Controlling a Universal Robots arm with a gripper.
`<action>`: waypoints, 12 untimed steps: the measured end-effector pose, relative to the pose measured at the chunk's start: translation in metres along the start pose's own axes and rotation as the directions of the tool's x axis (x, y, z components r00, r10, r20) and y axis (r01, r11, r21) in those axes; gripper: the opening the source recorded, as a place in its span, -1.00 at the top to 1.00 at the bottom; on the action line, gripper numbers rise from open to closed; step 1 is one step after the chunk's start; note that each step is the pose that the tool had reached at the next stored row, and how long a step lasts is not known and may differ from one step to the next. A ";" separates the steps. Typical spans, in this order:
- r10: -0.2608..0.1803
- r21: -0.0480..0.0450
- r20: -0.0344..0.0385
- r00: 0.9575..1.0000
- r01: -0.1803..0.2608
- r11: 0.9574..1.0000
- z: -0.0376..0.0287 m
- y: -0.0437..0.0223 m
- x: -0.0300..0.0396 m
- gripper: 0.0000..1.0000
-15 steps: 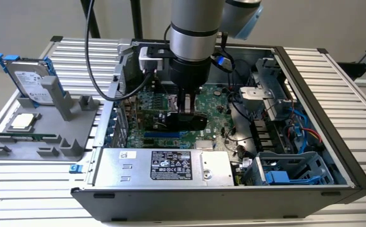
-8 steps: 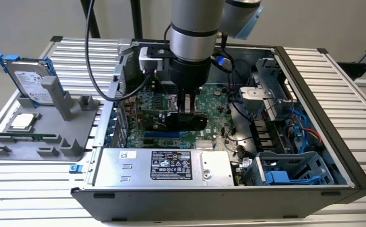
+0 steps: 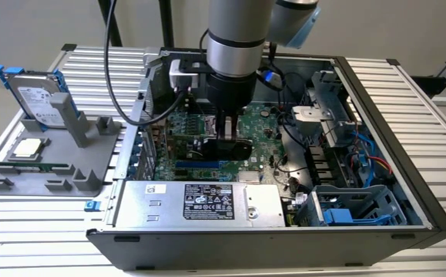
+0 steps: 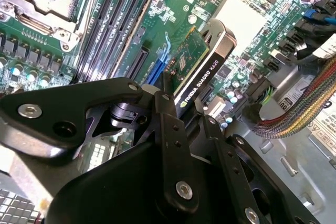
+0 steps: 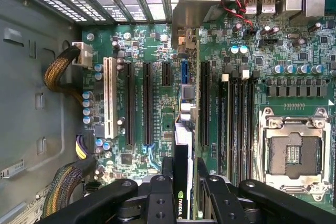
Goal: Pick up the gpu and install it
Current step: 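Insert the gpu into the slot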
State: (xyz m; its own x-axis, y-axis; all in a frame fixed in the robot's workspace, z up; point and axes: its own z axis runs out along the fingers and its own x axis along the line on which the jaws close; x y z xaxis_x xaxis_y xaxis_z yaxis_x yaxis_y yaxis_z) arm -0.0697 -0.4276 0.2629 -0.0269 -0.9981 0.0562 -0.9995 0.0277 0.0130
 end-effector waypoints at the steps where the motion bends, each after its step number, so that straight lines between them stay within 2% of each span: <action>1: 0.000 0.000 0.000 1.000 0.000 1.000 0.0006 0.0001 0.0000 1.00; 12: 0.000 0.000 0.000 1.000 0.000 1.000 0.0050 0.0007 -0.0003 1.00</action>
State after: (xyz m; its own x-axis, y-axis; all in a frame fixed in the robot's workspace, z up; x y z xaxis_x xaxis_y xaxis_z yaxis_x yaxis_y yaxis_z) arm -0.0704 -0.4276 0.2580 -0.0269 -0.9981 0.0561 -0.9995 0.0277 0.0130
